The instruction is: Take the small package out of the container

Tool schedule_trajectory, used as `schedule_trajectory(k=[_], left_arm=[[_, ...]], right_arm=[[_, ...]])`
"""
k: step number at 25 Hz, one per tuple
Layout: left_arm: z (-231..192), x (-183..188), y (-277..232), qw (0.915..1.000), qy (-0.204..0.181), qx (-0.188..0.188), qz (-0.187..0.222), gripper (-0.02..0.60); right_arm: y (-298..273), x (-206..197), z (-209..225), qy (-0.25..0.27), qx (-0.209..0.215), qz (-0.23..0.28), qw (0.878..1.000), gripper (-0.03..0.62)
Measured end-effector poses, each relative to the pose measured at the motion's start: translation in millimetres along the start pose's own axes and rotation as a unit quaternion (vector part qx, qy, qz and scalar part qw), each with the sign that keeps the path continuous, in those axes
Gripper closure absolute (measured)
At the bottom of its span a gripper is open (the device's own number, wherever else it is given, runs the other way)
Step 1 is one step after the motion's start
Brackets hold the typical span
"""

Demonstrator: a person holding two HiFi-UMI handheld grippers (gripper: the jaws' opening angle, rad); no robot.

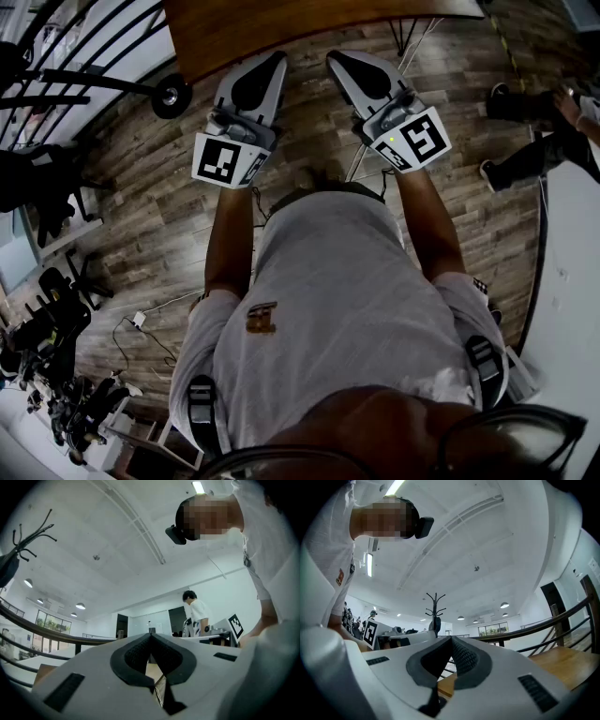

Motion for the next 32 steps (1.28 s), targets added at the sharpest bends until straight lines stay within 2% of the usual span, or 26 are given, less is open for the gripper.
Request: schedule_trajectory(k=[14, 25, 32], left_arm=[[1, -12, -24, 0.9999, -0.009, 0.007, -0.003, 0.563], [6, -25, -63, 0.9990, -0.028, 0.034, -0.006, 0.563], [13, -35, -85, 0.9987, -0.032, 0.038, -0.007, 0.563]], right_arm=[[6, 3, 33, -0.016, 0.006, 0.010, 1.000, 0.562], [25, 13, 83, -0.015, 0.027, -0.001, 1.000, 0.562], [37, 18, 110, -0.010, 0.033, -0.006, 0.999, 0.562]])
Point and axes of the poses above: the fingertips, and each gripper's own axes: y backward along the fingers, z to its right, x out of its top, the point moved 8 cm from there along y, backward along the fingers, and after that the axes turned 11 degrees about z, right-handed, at the moved point
